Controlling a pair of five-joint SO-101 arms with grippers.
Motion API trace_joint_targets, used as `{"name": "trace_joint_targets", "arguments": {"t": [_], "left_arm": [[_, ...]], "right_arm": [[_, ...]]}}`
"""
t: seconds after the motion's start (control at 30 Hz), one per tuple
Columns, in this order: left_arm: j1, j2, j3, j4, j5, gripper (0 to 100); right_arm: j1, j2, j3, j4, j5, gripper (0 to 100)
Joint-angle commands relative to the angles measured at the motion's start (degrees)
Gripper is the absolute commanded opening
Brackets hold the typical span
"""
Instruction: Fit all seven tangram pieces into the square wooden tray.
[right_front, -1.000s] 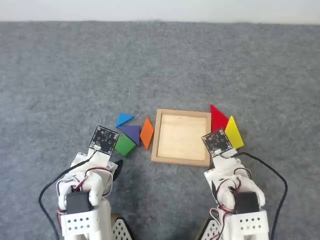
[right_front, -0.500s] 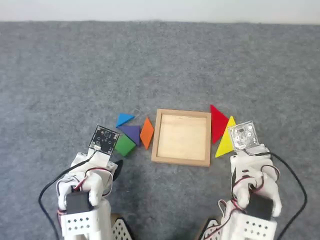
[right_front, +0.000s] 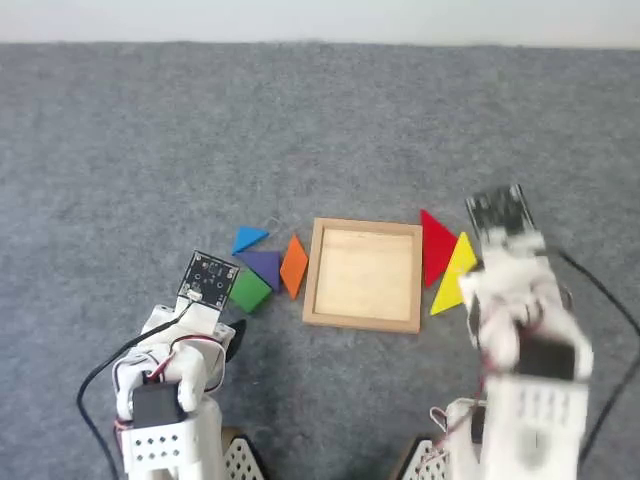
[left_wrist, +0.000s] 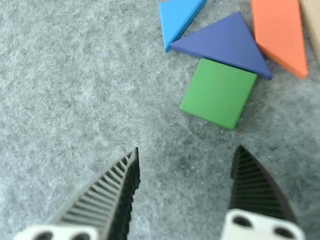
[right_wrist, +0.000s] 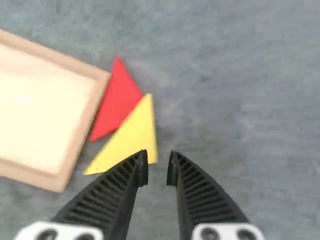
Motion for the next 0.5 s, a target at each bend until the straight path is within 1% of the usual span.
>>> {"name": "trace_joint_targets", "arguments": {"t": [0.0, 0.1, 0.23, 0.37, 0.47], "left_arm": [[0.18, -1.05, -0.48, 0.18, 0.35, 28], [0.18, -1.05, -0.48, 0.18, 0.35, 28], [0.18, -1.05, -0.48, 0.18, 0.35, 28], [0.18, -1.05, -0.48, 0.18, 0.35, 28], [0.18, -1.05, -0.48, 0.18, 0.35, 28]], "right_arm": [[-4.79, 21.32, -12.48, -1.45, -5.36, 8.7], [-7.16, 34.24, -19.78, -1.45, -8.53, 8.8], [-7.60, 47.16, -27.69, -1.45, -13.01, 9.6], [-7.43, 56.04, -31.38, -1.45, -15.74, 18.1], [-7.08, 58.86, -31.47, -1.63, -16.18, 23.8]]}}
